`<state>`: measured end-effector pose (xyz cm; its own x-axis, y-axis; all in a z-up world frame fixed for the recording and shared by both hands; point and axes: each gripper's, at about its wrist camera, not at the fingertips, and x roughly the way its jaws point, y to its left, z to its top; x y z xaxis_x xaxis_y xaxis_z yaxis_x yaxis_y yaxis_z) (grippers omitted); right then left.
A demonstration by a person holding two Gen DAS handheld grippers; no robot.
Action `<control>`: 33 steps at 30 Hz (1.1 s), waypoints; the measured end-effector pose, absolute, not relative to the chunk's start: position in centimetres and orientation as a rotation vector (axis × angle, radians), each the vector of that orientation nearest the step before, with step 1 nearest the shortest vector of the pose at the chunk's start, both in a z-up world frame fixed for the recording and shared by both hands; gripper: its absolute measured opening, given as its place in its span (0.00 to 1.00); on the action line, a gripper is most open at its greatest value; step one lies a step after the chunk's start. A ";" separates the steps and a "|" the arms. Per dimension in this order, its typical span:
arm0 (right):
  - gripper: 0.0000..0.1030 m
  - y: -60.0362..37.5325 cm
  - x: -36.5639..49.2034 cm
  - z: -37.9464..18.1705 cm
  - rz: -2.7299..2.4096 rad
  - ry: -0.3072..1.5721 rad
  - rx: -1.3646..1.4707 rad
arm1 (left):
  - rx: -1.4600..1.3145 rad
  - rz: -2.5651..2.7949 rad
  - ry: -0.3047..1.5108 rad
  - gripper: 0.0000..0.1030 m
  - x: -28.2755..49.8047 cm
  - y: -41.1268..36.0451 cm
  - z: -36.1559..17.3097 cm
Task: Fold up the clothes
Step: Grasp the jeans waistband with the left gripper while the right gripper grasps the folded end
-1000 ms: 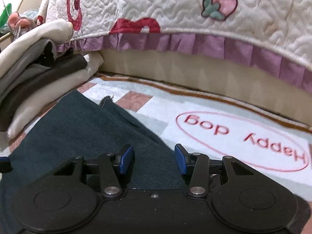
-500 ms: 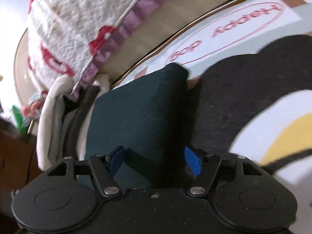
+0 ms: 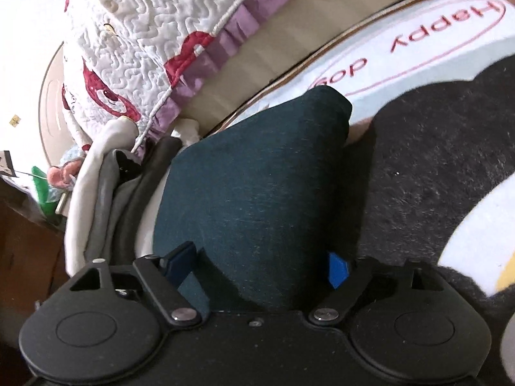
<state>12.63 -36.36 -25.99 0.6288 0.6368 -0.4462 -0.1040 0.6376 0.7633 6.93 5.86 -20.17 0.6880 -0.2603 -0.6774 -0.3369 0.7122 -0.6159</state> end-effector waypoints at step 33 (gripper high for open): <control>0.41 -35.9 11.4 -25.1 0.519 0.695 0.679 | -0.463 -0.055 0.785 0.36 6.8 0.2 -17.4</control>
<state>11.39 -35.85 -25.10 0.6599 0.6335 -0.4040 -0.2075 0.6704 0.7124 6.80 0.25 -17.43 0.7110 -0.2178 -0.6687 -0.1217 0.8984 -0.4219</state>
